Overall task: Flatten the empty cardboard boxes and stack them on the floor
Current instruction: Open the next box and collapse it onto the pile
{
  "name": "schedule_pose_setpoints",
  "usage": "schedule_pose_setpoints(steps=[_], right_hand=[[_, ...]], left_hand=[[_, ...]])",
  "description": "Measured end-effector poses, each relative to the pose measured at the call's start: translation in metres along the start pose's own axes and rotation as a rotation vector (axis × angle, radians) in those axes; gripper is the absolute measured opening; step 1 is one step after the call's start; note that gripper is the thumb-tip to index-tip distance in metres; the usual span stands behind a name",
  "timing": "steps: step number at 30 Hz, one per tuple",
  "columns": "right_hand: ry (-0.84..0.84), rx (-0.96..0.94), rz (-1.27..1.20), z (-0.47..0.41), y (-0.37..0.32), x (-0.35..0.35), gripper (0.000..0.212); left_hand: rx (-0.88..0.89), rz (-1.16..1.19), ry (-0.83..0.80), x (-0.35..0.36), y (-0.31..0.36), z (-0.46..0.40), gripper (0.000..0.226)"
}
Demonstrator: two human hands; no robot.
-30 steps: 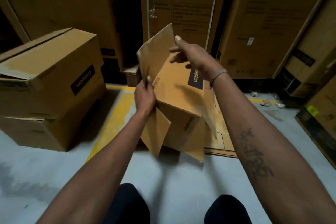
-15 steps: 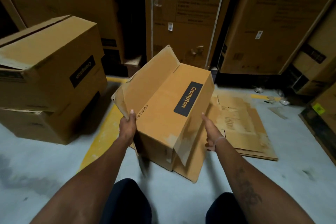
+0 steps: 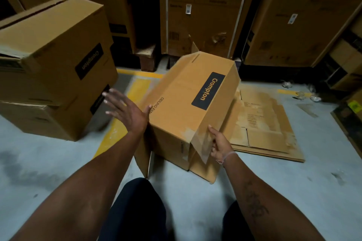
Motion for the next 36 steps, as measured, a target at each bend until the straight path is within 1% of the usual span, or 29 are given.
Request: schedule_pose_setpoints(steps=[1,2,3,4,5,7,9,11,13,14,15,16,17,18,19,20,21,23,24,25,26,27,28,29,31,32,33,34,36], right_hand=[[-0.013,-0.051,-0.025,0.002,-0.007,0.000,0.057],[-0.013,-0.095,-0.040,0.002,-0.013,-0.003,0.052],[0.009,-0.135,-0.044,0.004,-0.018,-0.008,0.052],[0.035,-0.173,-0.049,0.007,-0.023,-0.012,0.053],[0.068,-0.197,-0.057,0.008,-0.027,-0.016,0.054],[0.108,-0.225,-0.067,0.009,-0.036,-0.021,0.057],[0.123,-0.265,-0.114,0.010,-0.052,-0.018,0.050],[0.145,-0.330,-0.138,0.014,-0.075,-0.011,0.040],[0.174,-0.430,-0.145,0.022,-0.103,-0.005,0.032],[0.142,-0.477,-0.155,0.027,-0.115,-0.001,0.032],[0.066,-0.508,-0.168,0.031,-0.125,0.004,0.041],[-0.026,-0.512,-0.184,0.034,-0.132,0.010,0.057],[-0.119,-0.493,-0.187,0.036,-0.136,0.017,0.076],[-0.209,-0.480,-0.160,0.037,-0.138,0.026,0.088],[-0.236,-0.473,-0.126,0.034,-0.138,0.033,0.092],[-0.233,-0.488,-0.107,0.033,-0.137,0.039,0.088],[-0.187,-0.490,-0.105,0.030,-0.132,0.042,0.080],[-0.090,-0.424,-0.138,0.018,-0.116,0.044,0.070],[-0.069,-0.379,-0.096,0.012,-0.105,0.046,0.074],[-0.064,-0.337,0.010,0.007,-0.093,0.048,0.084],[-0.089,-0.300,0.117,0.003,-0.080,0.051,0.097],[-0.124,-0.291,0.210,0.001,-0.071,0.054,0.108],[-0.149,-0.307,0.265,0.000,-0.066,0.056,0.114],[-0.128,-0.361,0.318,-0.001,-0.067,0.052,0.113],[0.021,-0.428,0.440,0.000,-0.080,0.034,0.111],[0.100,-0.405,0.478,-0.004,-0.085,0.018,0.111],[0.107,-0.343,0.495,-0.008,-0.088,0.003,0.109],[0.026,-0.225,0.498,-0.011,-0.084,-0.009,0.104],[-0.238,0.110,0.547,0.000,-0.066,-0.020,0.088]], left_hand=[[0.123,-0.086,0.027,-0.001,0.010,0.001,0.125],[0.280,-0.167,0.033,0.000,0.023,0.004,0.104],[0.466,-0.203,0.026,0.005,0.036,0.008,0.082],[0.641,-0.183,-0.029,0.012,0.048,0.015,0.068],[0.777,-0.124,-0.131,0.020,0.057,0.022,0.066],[0.953,-0.042,-0.332,0.031,0.076,0.044,0.072],[1.119,-0.059,-0.434,0.038,0.098,0.074,0.076],[1.300,-0.144,-0.421,0.045,0.115,0.102,0.089],[1.365,-0.222,-0.353,0.051,0.122,0.112,0.105],[1.341,-0.234,-0.341,0.053,0.122,0.111,0.111],[1.291,-0.231,-0.366,0.056,0.123,0.108,0.114],[1.236,-0.224,-0.408,0.059,0.125,0.106,0.114],[1.190,-0.208,-0.448,0.060,0.129,0.107,0.110],[1.154,-0.180,-0.471,0.062,0.134,0.110,0.101],[1.115,-0.103,-0.469,0.059,0.140,0.114,0.087],[1.058,0.015,-0.451,0.053,0.144,0.117,0.072],[0.992,0.142,-0.427,0.046,0.145,0.118,0.062],[0.789,0.346,-0.421,0.039,0.135,0.113,0.051],[0.641,0.419,-0.475,0.041,0.126,0.108,0.050],[0.498,0.478,-0.564,0.045,0.119,0.105,0.052],[0.399,0.538,-0.640,0.049,0.115,0.104,0.054],[0.363,0.579,-0.682,0.049,0.115,0.103,0.055],[0.350,0.601,-0.713,0.049,0.116,0.103,0.053],[0.347,0.607,-0.741,0.049,0.117,0.103,0.052],[0.323,0.606,-0.765,0.046,0.119,0.100,0.054],[0.300,0.611,-0.764,0.046,0.118,0.098,0.057],[0.277,0.603,-0.768,0.049,0.117,0.097,0.061],[0.263,0.585,-0.778,0.052,0.117,0.096,0.064],[0.250,0.552,-0.808,0.061,0.117,0.098,0.069]])
Point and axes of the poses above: each hand's wrist, its own z-axis away from the middle knuckle, its own x-axis out of the palm, y = z × x, the point moved 7 cm from there along -z, towards the middle knuckle, and after that the axes turned 5 degrees about -z, right-handed, at the moved point
